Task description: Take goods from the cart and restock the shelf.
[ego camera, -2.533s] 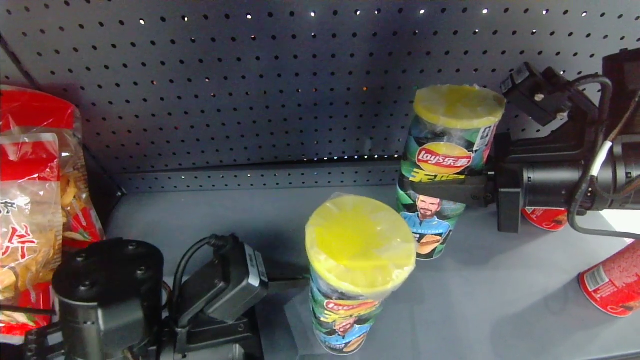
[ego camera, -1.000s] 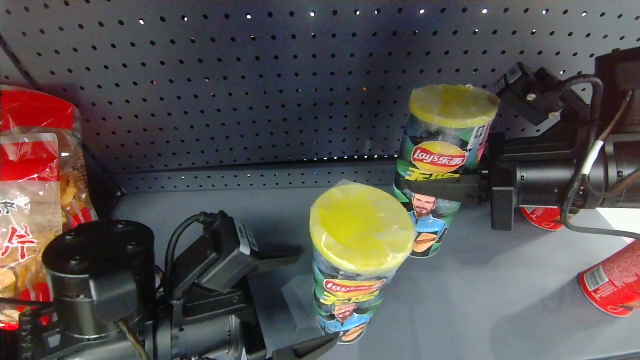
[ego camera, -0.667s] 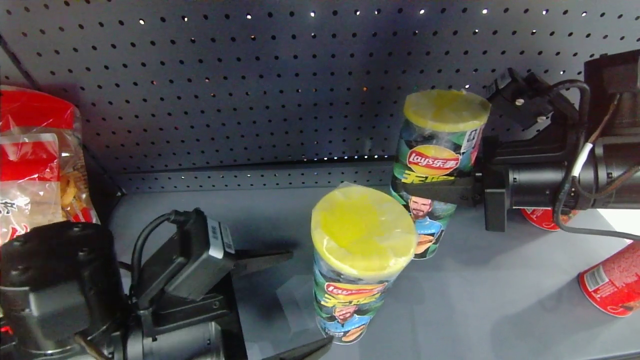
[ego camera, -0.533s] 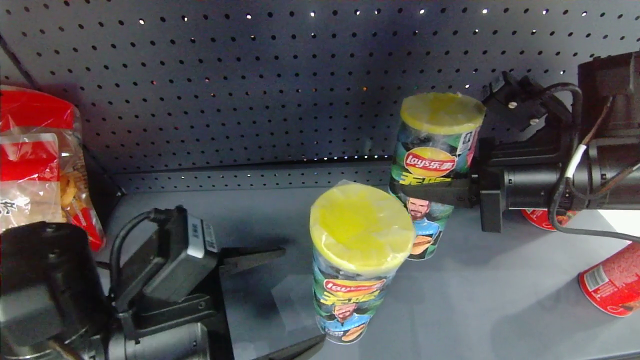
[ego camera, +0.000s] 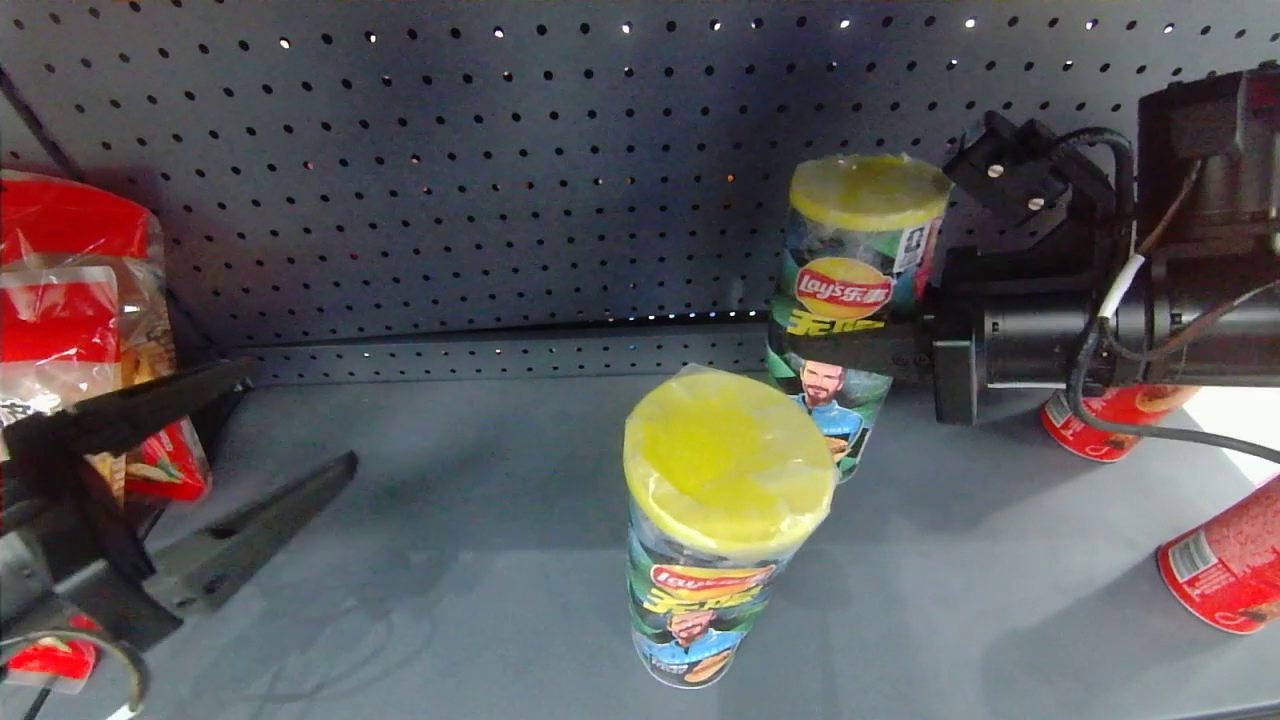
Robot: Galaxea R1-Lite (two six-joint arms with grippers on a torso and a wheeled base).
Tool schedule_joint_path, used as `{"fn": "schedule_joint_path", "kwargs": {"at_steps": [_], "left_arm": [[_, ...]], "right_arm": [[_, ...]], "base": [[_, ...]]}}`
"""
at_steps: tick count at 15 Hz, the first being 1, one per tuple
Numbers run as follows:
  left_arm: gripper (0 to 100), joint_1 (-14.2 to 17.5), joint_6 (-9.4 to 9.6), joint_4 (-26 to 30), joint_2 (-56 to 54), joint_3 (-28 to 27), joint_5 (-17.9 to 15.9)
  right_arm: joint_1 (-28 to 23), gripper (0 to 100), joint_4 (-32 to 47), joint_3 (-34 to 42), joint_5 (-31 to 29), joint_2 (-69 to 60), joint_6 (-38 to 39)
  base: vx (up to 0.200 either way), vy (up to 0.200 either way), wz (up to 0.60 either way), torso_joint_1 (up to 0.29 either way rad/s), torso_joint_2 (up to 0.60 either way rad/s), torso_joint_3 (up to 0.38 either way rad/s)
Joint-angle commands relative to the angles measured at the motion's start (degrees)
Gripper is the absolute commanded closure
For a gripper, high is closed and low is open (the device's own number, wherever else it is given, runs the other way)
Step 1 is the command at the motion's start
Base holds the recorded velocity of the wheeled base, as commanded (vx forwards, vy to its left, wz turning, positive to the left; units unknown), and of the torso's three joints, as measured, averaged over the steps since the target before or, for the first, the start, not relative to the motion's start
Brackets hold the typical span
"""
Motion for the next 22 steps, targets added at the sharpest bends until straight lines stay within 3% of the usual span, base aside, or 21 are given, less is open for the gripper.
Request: {"fn": "schedule_joint_path", "kwargs": {"at_steps": [1,2,3,4,7,8,9,11,12,16,21,22], "left_arm": [[0,11.7,-2.67,0.2,-13.3,5.2,-1.2],[0,14.8,-3.02,0.2,-17.6,7.7,-1.2],[0,14.9,-3.02,0.2,-17.9,8.0,-1.2],[0,17.5,-3.11,1.0,-27.3,16.5,-1.0],[0,18.0,-5.75,32.1,-51.2,16.8,5.2],[0,18.0,-5.39,38.1,-53.1,16.3,8.6],[0,18.0,-5.66,37.5,-52.2,16.6,13.5],[0,18.0,-4.95,45.2,-52.4,16.6,15.6],[0,17.9,-3.46,48.0,-52.3,15.6,15.7],[0,18.2,-4.87,47.7,-52.2,15.8,16.7],[0,18.1,-5.22,47.7,-52.0,15.8,17.1],[0,14.9,-5.22,47.7,-52.7,15.8,17.1]], "right_arm": [[1.4,100,0.0,-4.0,-0.1,1.8,0.6],[1.6,100,0.0,-4.9,-0.1,2.2,0.6],[1.6,100,0.0,-5.0,-0.1,2.3,0.6],[1.6,100,0.0,-5.2,-0.1,2.0,0.6],[1.5,100,-0.1,-5.2,0.0,1.4,0.7],[1.5,100,-0.1,-5.8,0.1,1.4,0.7],[1.5,100,-0.1,-6.3,0.2,1.4,0.7],[1.5,100,-0.1,-7.6,0.2,1.7,0.7],[1.5,100,-0.1,-7.7,0.2,1.7,0.7],[1.5,100,-1.5,-8.0,0.3,2.3,2.3],[1.5,100,-4.1,-8.7,0.2,2.3,5.7],[1.3,100,-4.1,-8.5,0.2,2.0,5.7]], "base": [[0.000,0.000,0.00,0.000,0.00,0.000],[0.000,0.000,0.00,0.000,0.00,0.000],[0.000,0.000,0.00,0.000,0.00,0.000],[0.000,0.000,0.00,0.000,0.00,0.000],[0.000,0.000,0.00,0.000,0.00,0.000],[0.000,0.000,0.00,0.000,0.00,0.000],[0.000,0.000,0.00,0.000,0.00,0.000],[0.000,0.000,0.00,0.000,0.00,0.000],[0.000,0.000,0.00,0.000,0.00,0.000],[0.000,0.000,0.00,0.000,0.00,0.000],[0.000,0.000,0.00,0.000,0.00,0.000],[0.000,0.000,0.00,0.000,0.00,0.000]]}}
